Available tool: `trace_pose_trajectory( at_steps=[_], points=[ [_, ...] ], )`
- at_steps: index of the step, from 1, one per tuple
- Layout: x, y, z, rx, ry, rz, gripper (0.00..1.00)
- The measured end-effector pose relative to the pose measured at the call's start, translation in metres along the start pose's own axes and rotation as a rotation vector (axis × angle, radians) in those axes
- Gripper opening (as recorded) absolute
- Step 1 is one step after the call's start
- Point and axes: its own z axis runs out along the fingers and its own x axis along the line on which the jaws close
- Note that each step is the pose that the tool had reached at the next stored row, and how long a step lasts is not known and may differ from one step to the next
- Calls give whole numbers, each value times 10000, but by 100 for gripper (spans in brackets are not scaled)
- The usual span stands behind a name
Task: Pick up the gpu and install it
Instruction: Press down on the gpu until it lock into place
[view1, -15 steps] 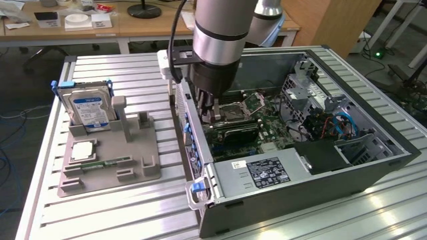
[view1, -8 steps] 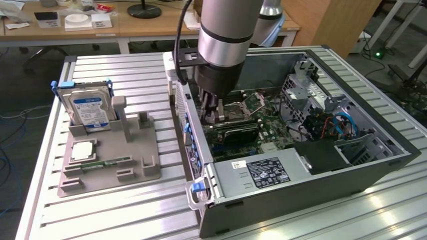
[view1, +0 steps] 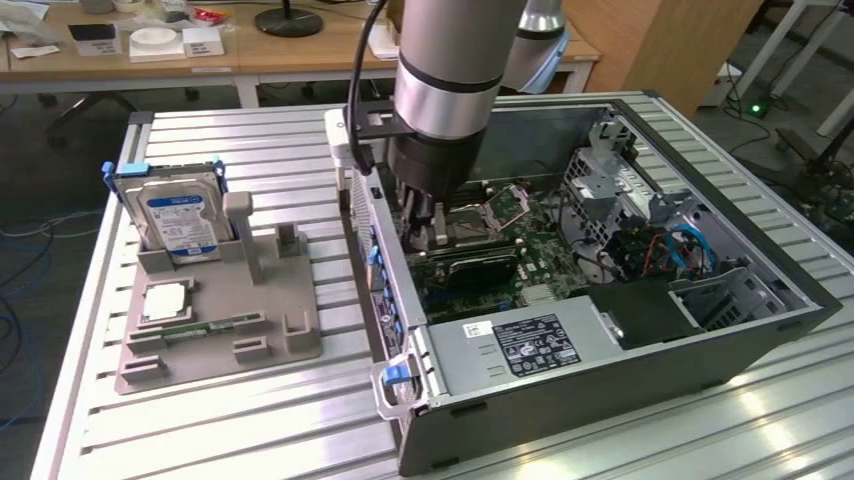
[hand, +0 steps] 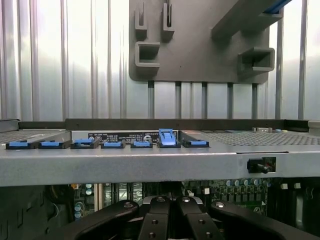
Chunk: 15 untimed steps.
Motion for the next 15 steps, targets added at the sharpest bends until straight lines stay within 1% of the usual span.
trace_pose_trajectory(
  at_steps=[8, 15],
  points=[
    [1, 40, 9, 1, -1, 0, 10],
    [3, 50, 20, 1, -1, -2, 10]
  ],
)
